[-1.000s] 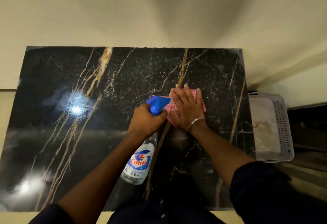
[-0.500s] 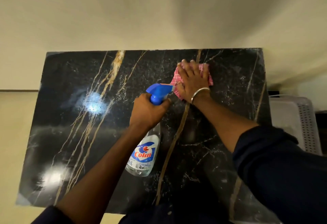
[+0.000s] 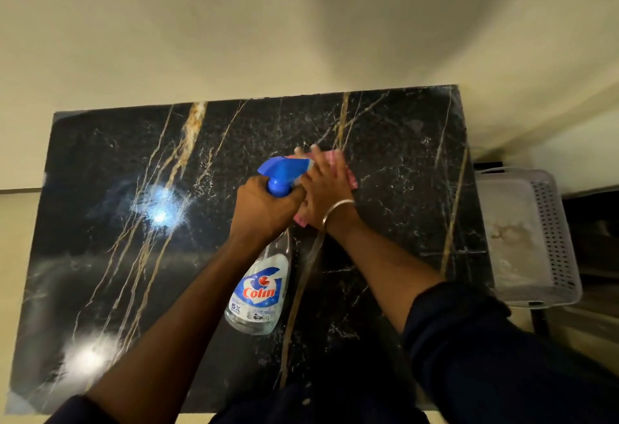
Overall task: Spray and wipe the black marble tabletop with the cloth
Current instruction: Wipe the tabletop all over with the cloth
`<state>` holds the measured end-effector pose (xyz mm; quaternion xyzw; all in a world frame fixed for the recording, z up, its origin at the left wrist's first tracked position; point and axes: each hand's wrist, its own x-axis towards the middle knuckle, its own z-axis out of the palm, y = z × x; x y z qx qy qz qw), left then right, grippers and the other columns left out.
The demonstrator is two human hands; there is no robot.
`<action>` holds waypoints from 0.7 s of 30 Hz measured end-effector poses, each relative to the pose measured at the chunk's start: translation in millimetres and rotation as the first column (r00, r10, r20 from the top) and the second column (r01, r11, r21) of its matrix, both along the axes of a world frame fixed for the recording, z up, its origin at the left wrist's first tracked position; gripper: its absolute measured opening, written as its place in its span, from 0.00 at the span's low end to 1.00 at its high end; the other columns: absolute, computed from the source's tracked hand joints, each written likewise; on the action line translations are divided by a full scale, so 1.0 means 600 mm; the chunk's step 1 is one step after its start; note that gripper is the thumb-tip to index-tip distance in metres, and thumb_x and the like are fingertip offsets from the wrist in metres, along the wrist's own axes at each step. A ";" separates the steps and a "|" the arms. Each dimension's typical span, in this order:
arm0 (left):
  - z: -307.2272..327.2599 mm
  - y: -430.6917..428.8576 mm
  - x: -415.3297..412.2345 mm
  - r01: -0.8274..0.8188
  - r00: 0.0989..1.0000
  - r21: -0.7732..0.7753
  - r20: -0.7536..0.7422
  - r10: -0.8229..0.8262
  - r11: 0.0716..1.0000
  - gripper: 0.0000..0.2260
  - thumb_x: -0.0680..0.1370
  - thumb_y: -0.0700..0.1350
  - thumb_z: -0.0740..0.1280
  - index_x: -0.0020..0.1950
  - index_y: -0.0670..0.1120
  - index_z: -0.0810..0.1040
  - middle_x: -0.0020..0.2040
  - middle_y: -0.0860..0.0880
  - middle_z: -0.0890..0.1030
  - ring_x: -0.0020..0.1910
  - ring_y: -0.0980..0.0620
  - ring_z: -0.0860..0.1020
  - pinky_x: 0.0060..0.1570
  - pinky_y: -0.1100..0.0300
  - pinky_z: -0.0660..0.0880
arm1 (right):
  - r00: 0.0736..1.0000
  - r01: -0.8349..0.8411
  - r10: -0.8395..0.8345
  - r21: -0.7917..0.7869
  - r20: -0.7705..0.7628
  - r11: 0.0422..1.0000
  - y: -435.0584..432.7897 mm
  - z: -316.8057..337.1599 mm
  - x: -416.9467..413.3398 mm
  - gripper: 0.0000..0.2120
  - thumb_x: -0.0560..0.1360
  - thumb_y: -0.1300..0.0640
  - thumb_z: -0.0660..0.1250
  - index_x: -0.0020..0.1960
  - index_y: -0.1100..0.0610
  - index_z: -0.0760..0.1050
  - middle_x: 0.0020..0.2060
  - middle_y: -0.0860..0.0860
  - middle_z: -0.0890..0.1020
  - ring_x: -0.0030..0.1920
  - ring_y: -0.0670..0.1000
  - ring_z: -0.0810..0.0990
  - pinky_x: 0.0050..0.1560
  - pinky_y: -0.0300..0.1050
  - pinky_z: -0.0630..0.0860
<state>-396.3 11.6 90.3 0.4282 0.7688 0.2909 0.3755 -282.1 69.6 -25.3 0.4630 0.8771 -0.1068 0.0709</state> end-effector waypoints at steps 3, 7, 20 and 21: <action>0.007 0.003 0.004 0.037 0.999 0.007 0.017 -0.037 0.999 0.08 0.73 0.46 0.72 0.39 0.49 0.75 0.30 0.52 0.77 0.26 0.62 0.75 0.27 0.73 0.71 | 0.975 0.221 -0.222 0.027 0.016 0.975 0.100 -0.021 0.067 0.32 0.78 0.40 0.51 0.79 0.47 0.51 0.79 0.54 0.52 0.78 0.63 0.47 0.72 0.73 0.46; 0.004 0.000 0.002 0.071 0.997 -0.025 0.036 -0.070 0.997 0.06 0.74 0.48 0.72 0.44 0.50 0.75 0.34 0.52 0.79 0.29 0.61 0.77 0.30 0.71 0.72 | 0.902 0.425 -0.427 0.043 0.071 0.904 0.140 -0.037 0.170 0.32 0.80 0.38 0.46 0.80 0.46 0.42 0.80 0.54 0.43 0.78 0.63 0.40 0.71 0.75 0.42; -0.005 -0.029 0.009 0.076 0.996 -0.015 0.043 -0.075 0.997 0.07 0.74 0.45 0.72 0.38 0.48 0.75 0.30 0.52 0.77 0.26 0.61 0.75 0.26 0.74 0.70 | 0.934 0.356 -0.356 0.022 -0.012 0.934 -0.078 -0.020 0.065 0.33 0.75 0.41 0.51 0.78 0.49 0.56 0.79 0.54 0.54 0.78 0.63 0.49 0.70 0.74 0.44; -0.005 -0.031 0.007 0.060 0.998 -0.016 0.036 -0.059 0.998 0.07 0.74 0.46 0.72 0.39 0.47 0.76 0.30 0.51 0.78 0.27 0.60 0.76 0.27 0.74 0.71 | 0.958 0.288 -0.287 0.012 -0.020 0.958 -0.081 -0.013 0.034 0.33 0.74 0.42 0.52 0.77 0.50 0.59 0.78 0.54 0.57 0.78 0.63 0.49 0.70 0.74 0.44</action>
